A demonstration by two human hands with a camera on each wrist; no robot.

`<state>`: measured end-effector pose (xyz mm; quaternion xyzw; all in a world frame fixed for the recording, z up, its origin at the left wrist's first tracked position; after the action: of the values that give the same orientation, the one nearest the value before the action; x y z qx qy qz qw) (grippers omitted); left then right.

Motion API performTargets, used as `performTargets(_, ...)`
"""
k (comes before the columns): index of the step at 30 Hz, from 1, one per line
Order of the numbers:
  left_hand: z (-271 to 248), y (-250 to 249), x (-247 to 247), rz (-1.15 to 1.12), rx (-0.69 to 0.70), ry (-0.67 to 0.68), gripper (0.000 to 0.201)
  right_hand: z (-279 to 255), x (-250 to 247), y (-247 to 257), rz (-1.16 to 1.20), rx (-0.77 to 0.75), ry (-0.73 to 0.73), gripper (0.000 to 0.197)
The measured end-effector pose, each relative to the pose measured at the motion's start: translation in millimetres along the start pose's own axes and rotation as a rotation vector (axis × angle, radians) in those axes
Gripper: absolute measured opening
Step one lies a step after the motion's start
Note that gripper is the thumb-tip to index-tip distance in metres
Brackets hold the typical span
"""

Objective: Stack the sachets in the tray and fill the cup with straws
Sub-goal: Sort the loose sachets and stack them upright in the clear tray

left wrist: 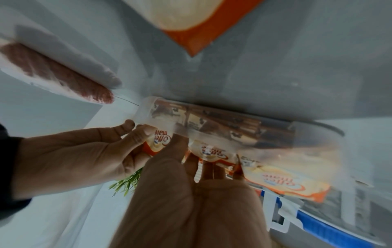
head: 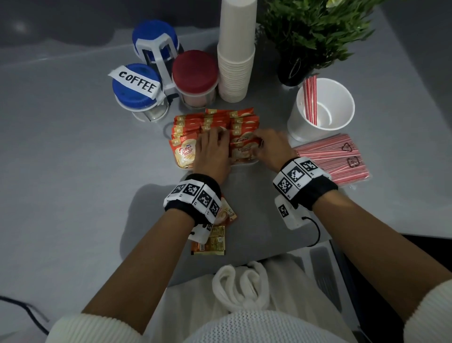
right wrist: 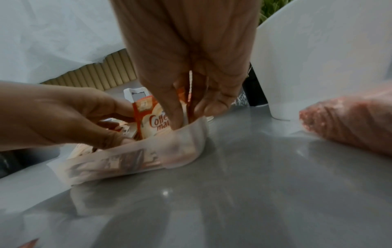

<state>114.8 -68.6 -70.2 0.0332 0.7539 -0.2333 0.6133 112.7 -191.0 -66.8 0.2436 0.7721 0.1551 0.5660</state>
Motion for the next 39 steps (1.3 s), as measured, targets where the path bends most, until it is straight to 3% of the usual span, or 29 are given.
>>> performTargets(2,-1,0,-1,0.01,0.0,0.007,0.062,-3,-5,0,0.027,-0.008,-0.086,0.035)
performTargets(5,-2,0,-3,0.014,-0.002,0.009,0.063,-11,-10,4,0.171,-0.027,-0.198,0.058)
performTargets(7,-2,-2,-2,0.029,-0.004,0.02,0.064,-13,-5,11,0.166,-0.083,-0.182,0.069)
performTargets(9,-2,-5,0,0.05,-0.006,0.031,0.064,-12,6,18,0.016,-0.122,-0.102,0.074)
performTargets(13,-4,-9,2,0.065,-0.026,0.036,0.063,-14,23,21,-0.196,-0.138,0.025,0.07)
performTargets(20,0,-5,-5,-0.054,-0.1,-0.023,0.068,-9,4,21,-0.018,-0.116,-0.107,0.064)
performTargets(25,5,-8,2,0.027,-0.028,0.005,0.059,0,22,14,-0.215,-0.111,0.027,0.067)
performTargets(27,5,-9,-2,0.043,-0.005,-0.05,0.053,-1,28,11,-0.246,-0.115,0.033,0.067)
performTargets(32,3,-6,-2,0.045,-0.003,0.02,0.058,-6,26,12,-0.258,-0.122,0.017,0.067)
performTargets(34,-1,-4,-10,-0.008,-0.001,-0.005,0.058,-8,17,18,-0.185,-0.13,-0.039,0.061)
performTargets(39,-20,10,-36,-0.254,0.029,-0.158,0.045,-29,-6,38,-0.042,-0.249,-0.336,0.043)
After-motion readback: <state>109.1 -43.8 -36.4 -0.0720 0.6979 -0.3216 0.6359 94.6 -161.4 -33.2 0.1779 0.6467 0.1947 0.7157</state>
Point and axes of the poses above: each hand's wrist, its own z-axis towards the middle knuckle, its own x-axis out of the palm, y = z × x, the point moved 8 cm from there along z, towards the middle knuckle, and after that the axes turned 2 degrees about x, right-handed, at the moved point
